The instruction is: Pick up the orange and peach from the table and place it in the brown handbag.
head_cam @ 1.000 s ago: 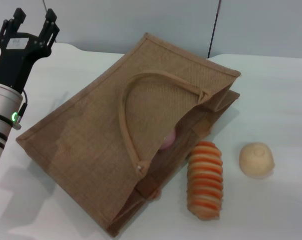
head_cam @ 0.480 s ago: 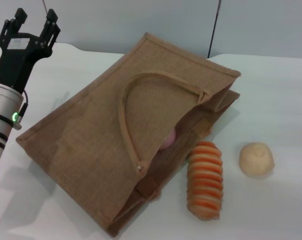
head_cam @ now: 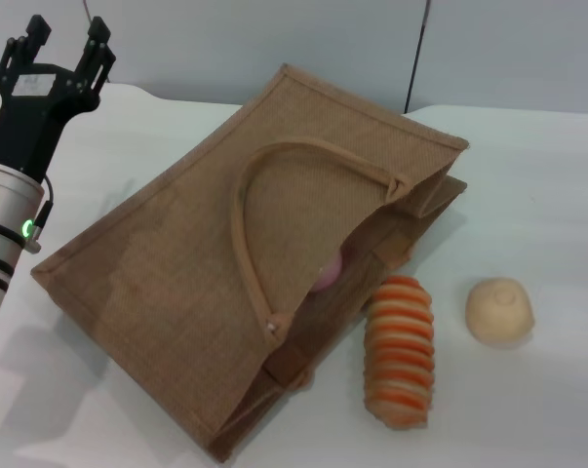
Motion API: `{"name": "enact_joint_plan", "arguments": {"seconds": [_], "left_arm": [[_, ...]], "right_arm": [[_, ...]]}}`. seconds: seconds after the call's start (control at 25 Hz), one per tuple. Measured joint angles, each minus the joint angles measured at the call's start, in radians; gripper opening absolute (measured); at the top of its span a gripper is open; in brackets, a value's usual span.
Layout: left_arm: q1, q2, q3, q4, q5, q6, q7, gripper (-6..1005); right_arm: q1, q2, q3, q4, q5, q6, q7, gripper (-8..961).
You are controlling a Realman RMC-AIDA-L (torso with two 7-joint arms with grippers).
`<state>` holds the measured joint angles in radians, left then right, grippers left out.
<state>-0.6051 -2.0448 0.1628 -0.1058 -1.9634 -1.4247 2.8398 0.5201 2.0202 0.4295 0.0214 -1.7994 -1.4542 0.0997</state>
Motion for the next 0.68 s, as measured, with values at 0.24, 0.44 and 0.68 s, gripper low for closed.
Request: {"name": "enact_joint_plan", "arguments": {"seconds": [0.24,0.44,0.68], "left_arm": [[0.001,0.0,0.0,0.0,0.0,-0.002,0.0,740],[0.001,0.002,-0.003,-0.011,0.0,-0.002,0.0,740],[0.001,0.003,-0.005,-0.012,-0.001,-0.002,-0.001,740]], "right_arm": [[0.0,0.0,0.0,0.0,0.0,0.0,0.0,775],[0.0,0.0,0.0,0.0,0.0,0.0,0.0,775],[0.0,0.0,0.0,0.0,0.0,0.0,0.0,775]]}}
